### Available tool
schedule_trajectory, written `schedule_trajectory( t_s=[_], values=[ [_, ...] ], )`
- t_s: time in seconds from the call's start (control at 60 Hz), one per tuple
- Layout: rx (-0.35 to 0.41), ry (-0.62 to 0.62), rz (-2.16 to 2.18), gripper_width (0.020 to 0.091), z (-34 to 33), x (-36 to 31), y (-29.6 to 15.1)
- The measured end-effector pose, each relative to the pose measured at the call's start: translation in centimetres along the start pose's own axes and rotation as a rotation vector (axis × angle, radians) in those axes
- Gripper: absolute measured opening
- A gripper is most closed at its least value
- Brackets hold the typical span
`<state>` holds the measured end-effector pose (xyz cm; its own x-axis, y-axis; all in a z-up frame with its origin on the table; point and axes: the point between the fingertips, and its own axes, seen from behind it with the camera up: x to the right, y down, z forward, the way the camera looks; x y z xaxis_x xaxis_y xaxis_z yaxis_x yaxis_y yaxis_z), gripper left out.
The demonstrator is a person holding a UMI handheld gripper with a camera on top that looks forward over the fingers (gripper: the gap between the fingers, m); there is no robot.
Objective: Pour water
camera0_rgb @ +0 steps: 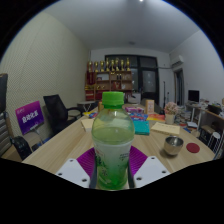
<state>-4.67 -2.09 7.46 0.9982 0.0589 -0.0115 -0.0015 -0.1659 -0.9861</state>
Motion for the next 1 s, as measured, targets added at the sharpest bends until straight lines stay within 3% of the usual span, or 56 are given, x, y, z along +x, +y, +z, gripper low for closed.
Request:
schedule_trajectory(
  t_s=[0.117,0.35,0.45,0.583,0.783,0.817,1.0],
  values=[
    [-0.067,-0.051,0.039,0.0364,1.4,0.0,0.4],
    [-0.09,-0.214,0.847,0.0361,3.6,0.4,-8.8],
    [-0.099,-0.253,1.282,0.036,4.8,2.9,-10.7],
    [-0.12,-0.305,1.738,0.0359,6.3,7.4,-9.2],
    [-0.06,-0.337,2.161,0.0364,6.9,9.0,-9.5],
    [-0.05,-0.349,2.201,0.0361,4.6,9.8,-8.5],
    [-0.007,-0.357,2.297,0.0363,6.1,10.0,-10.2]
  ],
)
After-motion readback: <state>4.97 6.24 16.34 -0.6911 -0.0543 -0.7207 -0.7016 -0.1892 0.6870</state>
